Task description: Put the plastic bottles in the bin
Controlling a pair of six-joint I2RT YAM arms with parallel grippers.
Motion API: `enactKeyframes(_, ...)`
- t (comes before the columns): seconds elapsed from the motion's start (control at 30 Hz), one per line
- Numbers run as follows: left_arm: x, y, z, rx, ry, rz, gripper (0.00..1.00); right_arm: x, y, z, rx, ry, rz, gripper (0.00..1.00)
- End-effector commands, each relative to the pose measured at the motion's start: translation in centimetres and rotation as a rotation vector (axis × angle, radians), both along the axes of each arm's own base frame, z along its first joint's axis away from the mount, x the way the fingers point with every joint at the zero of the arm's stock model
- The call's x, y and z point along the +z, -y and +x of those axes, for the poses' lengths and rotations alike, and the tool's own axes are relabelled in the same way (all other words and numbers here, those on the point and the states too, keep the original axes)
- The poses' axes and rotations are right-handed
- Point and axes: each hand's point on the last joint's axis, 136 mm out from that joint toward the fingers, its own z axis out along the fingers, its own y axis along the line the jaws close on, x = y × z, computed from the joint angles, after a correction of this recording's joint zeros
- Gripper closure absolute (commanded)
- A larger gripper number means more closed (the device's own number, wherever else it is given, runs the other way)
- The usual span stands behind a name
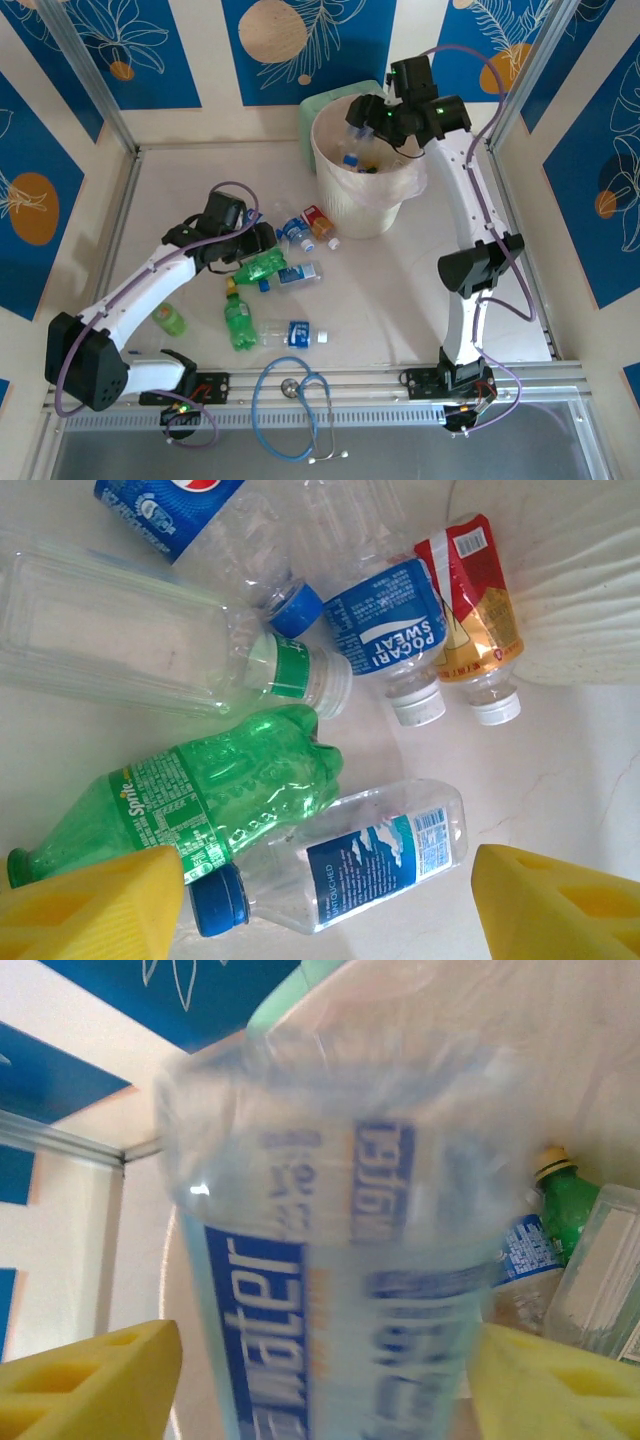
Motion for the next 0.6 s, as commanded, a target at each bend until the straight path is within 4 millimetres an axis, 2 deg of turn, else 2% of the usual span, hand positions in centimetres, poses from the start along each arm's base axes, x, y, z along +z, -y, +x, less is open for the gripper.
enactKeyframes(0.0,1.2,1.1,0.1,-0.068,0.041,0.008,0.24,0.0,-0.9,-0.5,0.036,-0.011,0.005,0.22)
enactKeyframes(0.13,2.2,2.1,-0.4,-0.141,0.083,0.021,0.22,1.2,-0.6,-1.0,0.034,0.016,-0.007,0.21)
enactKeyframes(0.27,3.3,3.6,-1.3,-0.246,0.133,0.039,0.22,4.0,0.2,-2.5,0.019,0.083,-0.021,0.21)
enactKeyframes(0.47,4.1,6.9,-4.6,-0.501,0.190,0.110,0.22,8.1,1.5,-7.3,0.012,0.189,-0.051,0.22)
enactKeyframes(0.57,3.4,8.4,-6.8,-0.634,0.179,0.136,0.22,8.9,1.7,-10.4,0.029,0.231,-0.067,0.22)
